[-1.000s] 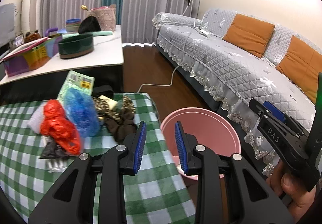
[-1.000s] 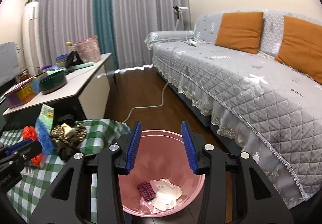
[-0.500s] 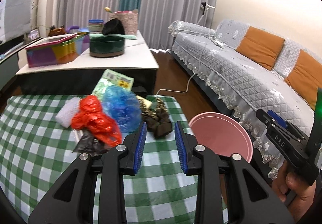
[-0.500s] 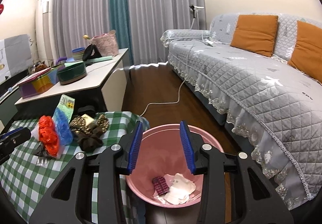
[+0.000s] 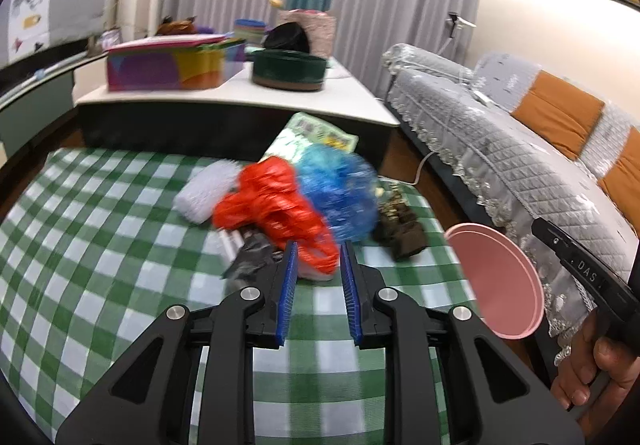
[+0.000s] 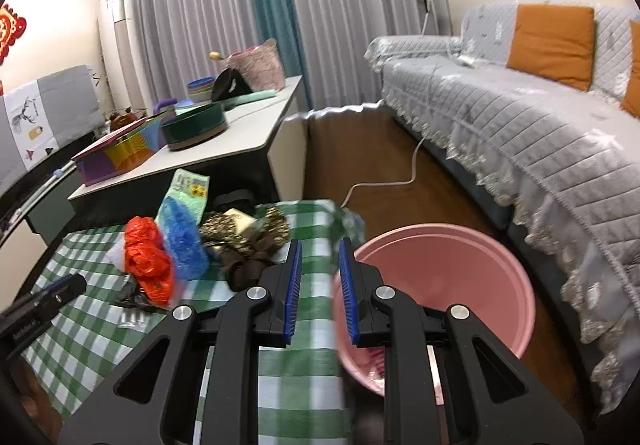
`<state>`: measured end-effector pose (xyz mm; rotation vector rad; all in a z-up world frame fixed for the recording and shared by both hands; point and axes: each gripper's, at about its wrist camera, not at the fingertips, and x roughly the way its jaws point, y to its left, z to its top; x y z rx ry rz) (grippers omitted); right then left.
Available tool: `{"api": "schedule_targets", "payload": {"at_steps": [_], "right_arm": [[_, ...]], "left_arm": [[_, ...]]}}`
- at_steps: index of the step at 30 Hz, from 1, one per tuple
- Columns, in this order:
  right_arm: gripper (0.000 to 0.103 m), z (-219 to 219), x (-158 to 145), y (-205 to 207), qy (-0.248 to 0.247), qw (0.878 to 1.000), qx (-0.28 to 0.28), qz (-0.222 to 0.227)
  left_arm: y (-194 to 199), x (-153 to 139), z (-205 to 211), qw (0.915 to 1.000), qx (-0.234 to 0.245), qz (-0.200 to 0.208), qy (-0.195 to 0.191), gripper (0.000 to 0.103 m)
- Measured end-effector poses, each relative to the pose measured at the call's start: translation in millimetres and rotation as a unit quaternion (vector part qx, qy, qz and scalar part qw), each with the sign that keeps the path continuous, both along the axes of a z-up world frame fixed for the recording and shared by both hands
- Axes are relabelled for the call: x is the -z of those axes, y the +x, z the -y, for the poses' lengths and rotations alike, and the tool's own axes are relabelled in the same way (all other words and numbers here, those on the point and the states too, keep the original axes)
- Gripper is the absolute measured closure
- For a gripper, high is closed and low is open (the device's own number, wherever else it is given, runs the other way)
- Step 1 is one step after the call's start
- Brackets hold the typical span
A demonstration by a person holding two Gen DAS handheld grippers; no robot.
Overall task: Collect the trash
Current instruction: 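Move both open tools back to the trash pile on the table, then grasp the black plastic bag with the left tool while the right tool grasps the brown scrunchie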
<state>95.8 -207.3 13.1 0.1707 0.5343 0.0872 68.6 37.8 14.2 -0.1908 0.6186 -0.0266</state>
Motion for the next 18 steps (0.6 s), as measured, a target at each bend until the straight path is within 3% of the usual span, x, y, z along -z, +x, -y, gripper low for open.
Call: {"api": "schedule_targets", "payload": {"at_steps": [8,15,18], "right_arm": [[0.083,-31.9,14.1,24.8,0.023,0.999,-0.033,-0.027],[0.082,-50.7,34.6,53.2,0.035,0.996,-0.054,-0.062],[0.077,-55.1,44.6,67.4,0.044,0.994,-0.055,-0.079]], "left_arm": [[5.7,19.7,-43.4,0.9981,-0.054,-0.023,-0.018,0.081],[23.2,40.5,-50.0,0.9966,-0.061,-0.046,-0.032,0.081],[32.2,47.1,-48.8,0.9963,-0.061,-0.052,-0.029,0.076]]}}
